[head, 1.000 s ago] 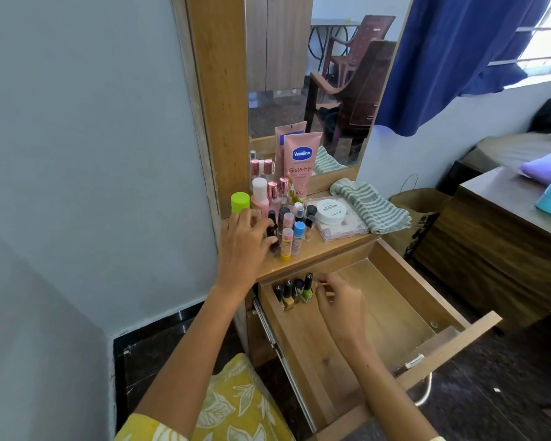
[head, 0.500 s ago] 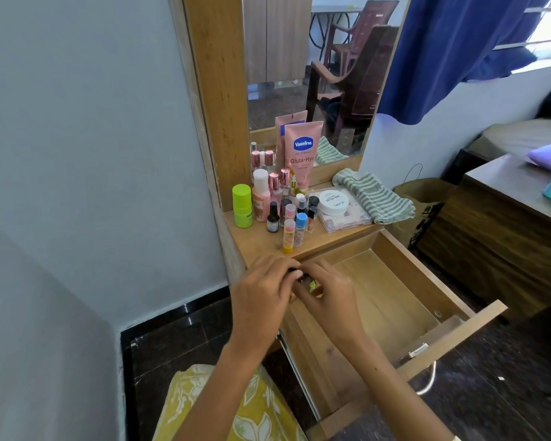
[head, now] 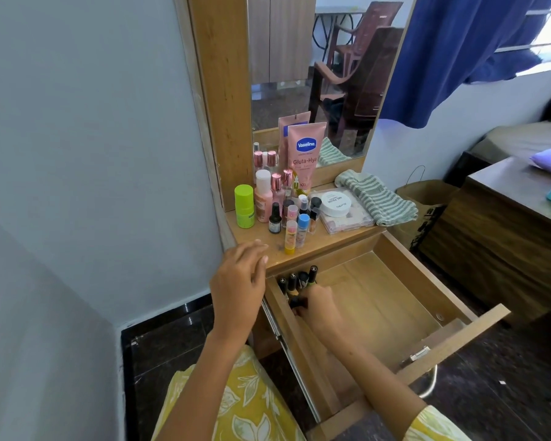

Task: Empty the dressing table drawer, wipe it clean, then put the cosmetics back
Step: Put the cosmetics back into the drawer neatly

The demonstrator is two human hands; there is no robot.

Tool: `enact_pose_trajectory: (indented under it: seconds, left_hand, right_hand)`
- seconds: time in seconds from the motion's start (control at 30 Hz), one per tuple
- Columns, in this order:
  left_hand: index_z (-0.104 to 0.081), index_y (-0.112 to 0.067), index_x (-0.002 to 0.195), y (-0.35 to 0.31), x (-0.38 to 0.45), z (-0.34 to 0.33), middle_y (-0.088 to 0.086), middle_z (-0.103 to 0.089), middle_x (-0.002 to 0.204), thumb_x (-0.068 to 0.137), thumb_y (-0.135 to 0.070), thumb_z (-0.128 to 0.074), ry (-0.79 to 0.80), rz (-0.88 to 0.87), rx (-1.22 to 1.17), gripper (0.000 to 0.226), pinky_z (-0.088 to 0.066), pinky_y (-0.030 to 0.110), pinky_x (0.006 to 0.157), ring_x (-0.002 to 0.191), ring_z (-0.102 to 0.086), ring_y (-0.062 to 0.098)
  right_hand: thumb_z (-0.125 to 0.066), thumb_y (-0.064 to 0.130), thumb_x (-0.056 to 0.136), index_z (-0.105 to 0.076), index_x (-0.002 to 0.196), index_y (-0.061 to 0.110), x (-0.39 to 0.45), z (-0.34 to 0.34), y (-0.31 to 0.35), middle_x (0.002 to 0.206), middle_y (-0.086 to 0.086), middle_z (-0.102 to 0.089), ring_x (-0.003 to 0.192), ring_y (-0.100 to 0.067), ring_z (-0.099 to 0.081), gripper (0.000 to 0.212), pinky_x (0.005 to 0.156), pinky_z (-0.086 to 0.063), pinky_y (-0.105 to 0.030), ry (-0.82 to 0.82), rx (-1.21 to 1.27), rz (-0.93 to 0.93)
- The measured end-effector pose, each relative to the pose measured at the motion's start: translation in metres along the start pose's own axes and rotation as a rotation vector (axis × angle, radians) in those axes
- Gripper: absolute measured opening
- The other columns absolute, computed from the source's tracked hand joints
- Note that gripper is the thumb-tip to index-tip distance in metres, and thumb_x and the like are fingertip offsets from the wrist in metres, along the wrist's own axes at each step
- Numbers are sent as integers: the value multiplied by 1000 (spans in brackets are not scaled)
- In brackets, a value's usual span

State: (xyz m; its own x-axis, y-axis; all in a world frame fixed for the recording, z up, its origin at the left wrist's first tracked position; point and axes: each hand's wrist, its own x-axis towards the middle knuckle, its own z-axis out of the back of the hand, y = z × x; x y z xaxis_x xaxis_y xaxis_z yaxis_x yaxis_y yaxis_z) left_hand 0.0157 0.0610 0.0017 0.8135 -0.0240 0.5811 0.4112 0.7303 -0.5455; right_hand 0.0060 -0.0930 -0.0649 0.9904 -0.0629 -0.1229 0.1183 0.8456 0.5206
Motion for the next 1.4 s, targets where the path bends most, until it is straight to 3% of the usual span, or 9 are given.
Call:
enact_pose_trajectory:
  seconds: [0.2,0.4,0.53,0.7,0.8,0.9,1.17,1.3,1.4]
  left_hand:
    - [-56,-16,129,3,21,-14,6,-62,109,88,-7,-60,95,1,91,42,-45,23,74,101,-57,20]
    - [-27,-27,147,5,55,-30,10,-50,108,91,-7,-57,207,-70,335,67,-46,31,77,97,-48,20]
    - [-40,-23,142,7,70,-35,13,-51,112,89,-9,-60,187,-101,357,58,-47,33,78,102,-49,26]
    - [-64,-8,112,6,74,-33,12,-62,106,75,-11,-77,44,-185,244,39,-56,34,71,97,-59,26]
    - [-67,-7,98,6,70,-32,6,-69,88,76,-13,-76,29,-176,163,24,-44,21,60,78,-65,20]
    - [-69,-9,86,7,58,-27,0,-69,71,78,-11,-75,-31,-141,73,10,-34,11,52,58,-62,11]
    - [-67,-11,92,-17,4,-2,-4,-67,82,81,-13,-72,-74,-203,-46,11,-44,12,65,74,-59,5]
    - [-69,-14,95,-33,-11,-2,-6,-69,88,84,-20,-68,7,-199,-160,12,-48,14,69,81,-60,1]
    - [-66,-19,112,-33,-13,-4,-9,-70,97,86,-30,-64,81,-143,-166,28,-52,18,71,87,-62,0]
  right_hand:
    - [-58,1,88,-69,101,6,-2,3,-1,90,-3,-65,82,-11,-64,17,65,-50,-14,0,-2,21]
    - [-65,10,87,-70,102,12,-12,13,-12,101,1,-69,89,-7,-65,16,82,-55,-24,-133,84,38]
    - [-65,14,87,-71,100,19,-15,18,-16,99,5,-70,90,-5,-64,15,81,-55,-23,-193,114,42]
    - [-65,18,88,-70,97,22,-18,26,-16,97,9,-69,84,1,-61,12,76,-51,-13,-219,147,59]
    - [-66,20,87,-71,94,25,-19,32,-14,91,13,-69,78,5,-59,10,68,-45,-5,-258,147,78]
    - [-66,21,88,-72,93,25,-21,37,-9,88,13,-71,77,4,-61,9,72,-49,-10,-299,191,103]
    - [-74,33,78,-66,105,26,-24,47,28,92,16,-64,77,-1,-62,29,64,-48,-12,-458,378,341]
    - [-57,28,78,-66,98,24,-26,49,34,85,16,-59,72,-2,-58,22,59,-45,-16,-457,358,419]
    - [-66,25,79,-69,89,23,-26,50,22,80,13,-62,69,-1,-57,11,59,-46,-17,-437,258,319]
